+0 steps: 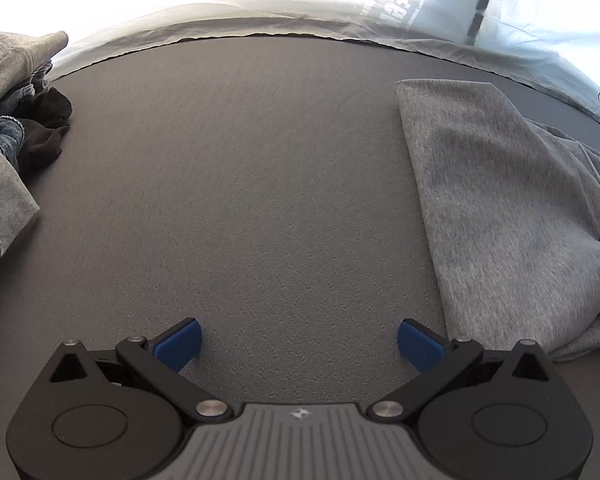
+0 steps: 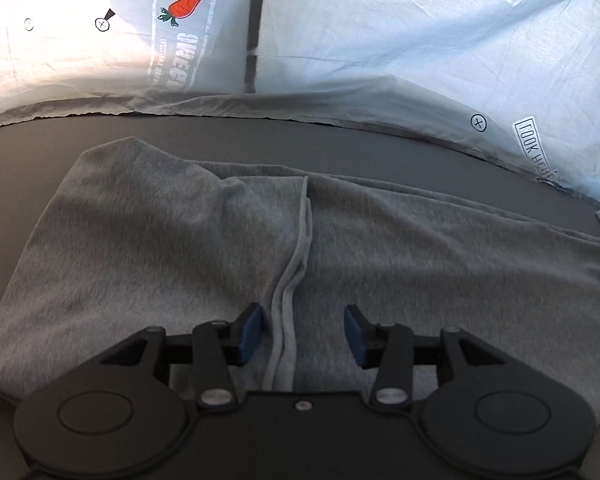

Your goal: Fold clothes

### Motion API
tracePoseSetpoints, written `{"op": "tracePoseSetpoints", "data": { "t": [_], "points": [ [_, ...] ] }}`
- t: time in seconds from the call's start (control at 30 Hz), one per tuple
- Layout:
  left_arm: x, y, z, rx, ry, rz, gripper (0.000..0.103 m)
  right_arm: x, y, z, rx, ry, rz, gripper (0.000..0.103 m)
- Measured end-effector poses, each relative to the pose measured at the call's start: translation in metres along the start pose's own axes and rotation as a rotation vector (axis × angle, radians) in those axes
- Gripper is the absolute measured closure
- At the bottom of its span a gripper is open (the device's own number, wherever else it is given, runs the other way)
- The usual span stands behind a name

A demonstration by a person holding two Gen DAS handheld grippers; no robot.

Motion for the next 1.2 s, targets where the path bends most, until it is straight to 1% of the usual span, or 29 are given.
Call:
{"op": "tracePoseSetpoints", "data": {
  "t": [0.07, 0.1, 0.2, 0.3, 0.33, 0.5, 0.67, 0.73, 0.83, 0.93, 1.1, 1.13, 1.2],
  "points": [
    [0.001, 0.009, -0.005, 0.046, 0.027, -0.006, 0.0, 0.01, 0.007, -0.01, 0.036, 0.004, 0.01, 0.051],
    [0.002, 0.015, -0.009, 0.055, 0.034, -0.021, 0.0, 0.015, 0.011, -0.017, 0.043, -0.005, 0.015, 0.049],
    [0.009, 0.036, -0.028, 0.043, 0.022, -0.075, 0.0, 0.037, 0.022, -0.043, 0.052, -0.05, 0.043, 0.034],
    [0.019, 0.051, -0.055, 0.036, -0.02, -0.111, 0.0, 0.059, 0.038, -0.074, 0.073, -0.095, 0.052, 0.025],
    [0.023, 0.056, -0.065, 0.037, -0.033, -0.121, 0.0, 0.067, 0.042, -0.084, 0.072, -0.11, 0.054, 0.02],
    [0.049, 0.067, -0.118, 0.061, -0.065, -0.134, 0.0, 0.102, 0.059, -0.132, 0.053, -0.16, 0.059, 0.011],
    [0.081, 0.07, -0.168, 0.072, -0.08, -0.121, 0.0, 0.127, 0.068, -0.177, 0.047, -0.151, 0.06, 0.006],
    [0.089, 0.069, -0.186, 0.068, -0.081, -0.119, 0.0, 0.133, 0.067, -0.195, 0.038, -0.158, 0.059, 0.004],
    [0.097, 0.066, -0.207, 0.055, -0.075, -0.114, 0.0, 0.139, 0.06, -0.228, 0.026, -0.188, 0.072, 0.004],
    [0.095, 0.063, -0.221, 0.043, -0.055, -0.111, 0.0, 0.14, 0.05, -0.261, 0.017, -0.238, 0.068, 0.003],
    [0.077, 0.052, -0.242, 0.017, -0.03, -0.11, 0.0, 0.136, 0.025, -0.318, 0.005, -0.343, 0.057, 0.003],
    [0.07, 0.049, -0.245, 0.01, -0.027, -0.108, 0.0, 0.134, 0.018, -0.331, 0.014, -0.371, 0.057, 0.003],
    [0.056, 0.043, -0.251, -0.003, -0.021, -0.104, 0.0, 0.126, 0.002, -0.36, 0.062, -0.416, 0.062, 0.002]
  ]
}}
Point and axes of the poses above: each gripper's, at about its wrist camera, not at the fingertips, and y roughly against the way its jaws point, z to its left, x to its underside, the point moved 7 cm from there along -y, roughly the way its jaws point, and after that the axes turned 14 degrees about z, right-handed, at the moved point
